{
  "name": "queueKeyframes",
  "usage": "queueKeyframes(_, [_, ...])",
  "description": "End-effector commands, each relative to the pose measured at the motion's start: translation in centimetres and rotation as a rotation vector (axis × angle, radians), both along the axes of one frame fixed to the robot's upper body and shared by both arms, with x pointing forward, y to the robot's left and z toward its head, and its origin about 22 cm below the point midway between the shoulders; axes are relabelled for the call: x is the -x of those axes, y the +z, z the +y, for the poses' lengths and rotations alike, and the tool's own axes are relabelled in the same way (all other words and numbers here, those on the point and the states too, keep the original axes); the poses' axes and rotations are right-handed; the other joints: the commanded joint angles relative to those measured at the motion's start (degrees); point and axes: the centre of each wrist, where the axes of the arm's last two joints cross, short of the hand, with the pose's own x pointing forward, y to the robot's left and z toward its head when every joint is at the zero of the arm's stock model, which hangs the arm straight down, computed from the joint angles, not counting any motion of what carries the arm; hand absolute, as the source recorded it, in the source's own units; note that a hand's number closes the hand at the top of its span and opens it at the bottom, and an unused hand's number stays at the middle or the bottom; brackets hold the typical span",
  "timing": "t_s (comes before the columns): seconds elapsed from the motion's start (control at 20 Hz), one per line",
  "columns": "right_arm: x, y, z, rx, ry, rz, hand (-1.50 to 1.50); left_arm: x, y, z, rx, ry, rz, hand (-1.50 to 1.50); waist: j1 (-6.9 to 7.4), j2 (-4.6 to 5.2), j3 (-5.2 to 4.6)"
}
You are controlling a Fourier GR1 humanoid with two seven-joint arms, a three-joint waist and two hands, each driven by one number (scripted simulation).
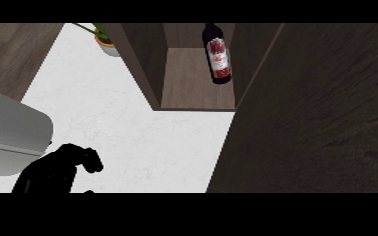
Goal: Pick up the wine, place it into the cabinet and close the cabinet
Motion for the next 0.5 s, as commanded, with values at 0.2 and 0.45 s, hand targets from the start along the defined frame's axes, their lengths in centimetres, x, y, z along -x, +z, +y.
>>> queueKeyframes(0.2, [3.1,2.0,5.5,0.020,0.142,-0.006,1.50,2.2,0.8,4.8,0.040,0.080,-0.018,-1.50,0.68,-0.21,-0.12])
queueKeyframes(0.45, [4.2,1.3,8.7,0.055,0.181,-0.005,1.50,2.9,0.5,8.2,0.033,0.133,0.010,-1.50,1.23,-0.45,-0.20])
